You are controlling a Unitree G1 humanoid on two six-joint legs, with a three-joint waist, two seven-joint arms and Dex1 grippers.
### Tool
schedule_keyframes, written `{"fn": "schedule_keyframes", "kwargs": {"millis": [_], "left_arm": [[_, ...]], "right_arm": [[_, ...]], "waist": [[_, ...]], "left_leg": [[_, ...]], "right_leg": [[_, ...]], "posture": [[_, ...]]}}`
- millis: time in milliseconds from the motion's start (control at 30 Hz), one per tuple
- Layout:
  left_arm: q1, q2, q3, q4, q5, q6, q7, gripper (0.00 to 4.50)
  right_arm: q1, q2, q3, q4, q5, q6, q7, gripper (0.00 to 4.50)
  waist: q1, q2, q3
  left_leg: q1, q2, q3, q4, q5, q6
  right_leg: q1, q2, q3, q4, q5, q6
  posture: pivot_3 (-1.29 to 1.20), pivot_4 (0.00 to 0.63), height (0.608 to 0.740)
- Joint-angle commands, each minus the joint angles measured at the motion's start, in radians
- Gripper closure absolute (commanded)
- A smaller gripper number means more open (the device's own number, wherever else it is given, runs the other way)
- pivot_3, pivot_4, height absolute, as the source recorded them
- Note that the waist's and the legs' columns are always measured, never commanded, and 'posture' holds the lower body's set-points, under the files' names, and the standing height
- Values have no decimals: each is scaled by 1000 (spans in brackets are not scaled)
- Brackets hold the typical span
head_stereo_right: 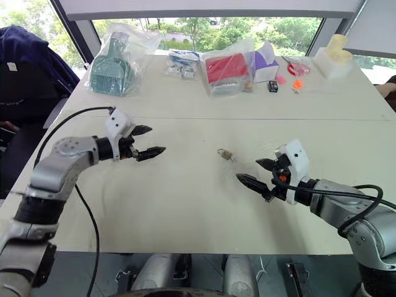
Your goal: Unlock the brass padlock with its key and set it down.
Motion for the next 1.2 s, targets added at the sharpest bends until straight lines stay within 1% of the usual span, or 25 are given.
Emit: {"fn": "schedule_keyframes", "kwargs": {"millis": [33,67,100,133,167,233,267,300,367,433,500,667,733,833,900,1000,1067,1133,1200], "left_arm": [[-222,-18,-86,227,74,-186,-213,0],[-300,-43,-120,325,102,-257,-277,0],[-407,-105,-160,468,138,-344,-337,0],[-481,-151,-180,579,164,-412,-377,0],[-541,-193,-190,680,185,-477,-405,0],[-656,-321,-213,893,240,-610,-415,0],[-697,-378,-215,979,264,-666,-407,0],[-724,-412,-211,1041,281,-707,-403,0],[-754,-468,-203,1126,311,-754,-391,0],[-770,-545,-219,1191,361,-784,-339,0],[-771,-600,-237,1234,418,-801,-270,0],[-755,-678,-250,1281,524,-778,-138,0],[-747,-705,-244,1290,548,-748,-107,0],[-736,-730,-245,1298,586,-708,-90,0],[-729,-741,-236,1303,599,-670,-104,0],[-728,-755,-212,1307,605,-604,-113,0],[-727,-763,-192,1309,605,-553,-111,0],[-720,-767,-176,1311,607,-495,-122,0],[-710,-770,-162,1311,606,-452,-151,0]], "right_arm": [[10,19,-69,-34,13,-12,-46,78],[23,25,-77,-39,7,-17,-55,78],[47,36,-88,-49,-8,-27,-71,78],[61,45,-91,-57,-18,-33,-85,78],[70,55,-91,-66,-24,-37,-100,78],[105,92,-105,-105,-34,-50,-150,78],[123,111,-113,-127,-36,-55,-175,78],[134,125,-115,-143,-38,-56,-194,78],[161,156,-119,-185,-36,-57,-236,78],[229,199,-143,-252,-28,-60,-287,78],[299,242,-161,-317,-21,-66,-337,78],[476,328,-167,-464,-6,-93,-434,78],[561,315,-147,-479,19,-166,-474,78],[716,261,-95,-480,57,-349,-530,78],[851,214,-19,-480,32,-512,-556,78],[1079,165,144,-480,-80,-785,-604,78],[1199,141,261,-480,-179,-935,-647,78],[1275,119,384,-480,-282,-1053,-693,78],[1307,99,467,-480,-354,-1126,-741,78]], "waist": [[13,0,0],[21,0,0],[32,-1,0],[35,-1,0],[40,-1,0],[47,-1,0],[46,-1,0],[45,-1,0],[28,-1,0],[20,-1,0],[23,-1,0],[23,-1,0],[21,-1,0],[21,-1,0],[21,-1,0],[22,-1,0],[21,-1,0],[21,-3,-1],[20,-3,-1]], "left_leg": [[0,0,0,0,0,0],[0,0,0,1,0,0],[0,0,1,1,0,1],[0,-1,0,2,0,1],[-1,-1,0,3,0,2],[-1,-1,0,7,-3,6],[-2,-1,0,9,-5,9],[-4,-1,1,11,-6,12],[-5,-1,3,14,-9,16],[-7,-2,3,15,-9,17],[-8,-2,2,15,-9,17],[-9,-1,1,16,-9,17],[-9,-1,1,16,-9,17],[-8,-1,1,17,-9,17],[-8,-1,1,16,-9,17],[-8,0,1,16,-9,17],[-8,0,1,16,-9,17],[-7,0,1,16,-9,16],[-7,0,1,16,-9,16]], "right_leg": [[1,0,0,0,0,0],[1,0,0,-1,0,0],[1,1,0,-1,0,0],[3,1,-2,-1,0,0],[3,1,-2,-1,0,0],[5,1,-2,-2,0,0],[5,1,-2,-3,0,0],[5,1,-2,-3,0,0],[5,0,-1,-4,2,3],[4,-1,0,-5,3,6],[3,-1,-1,-5,5,9],[2,-1,-2,-4,6,11],[3,-1,-2,-4,6,11],[3,-1,-1,-4,6,12],[3,-1,-1,-4,6,12],[3,-1,-1,-4,6,13],[3,0,-1,-4,4,10],[4,-1,-1,-5,3,10],[3,-1,-1,-6,3,10]], "posture": [[0,150,735],[0,150,735],[0,150,735],[0,150,735],[0,150,735],[0,150,735],[0,150,735],[0,150,735],[0,150,735],[0,150,735],[0,150,735],[0,150,735],[0,150,735],[0,150,735],[0,150,735],[0,150,735],[0,150,735],[0,150,735],[0,150,735]]}}
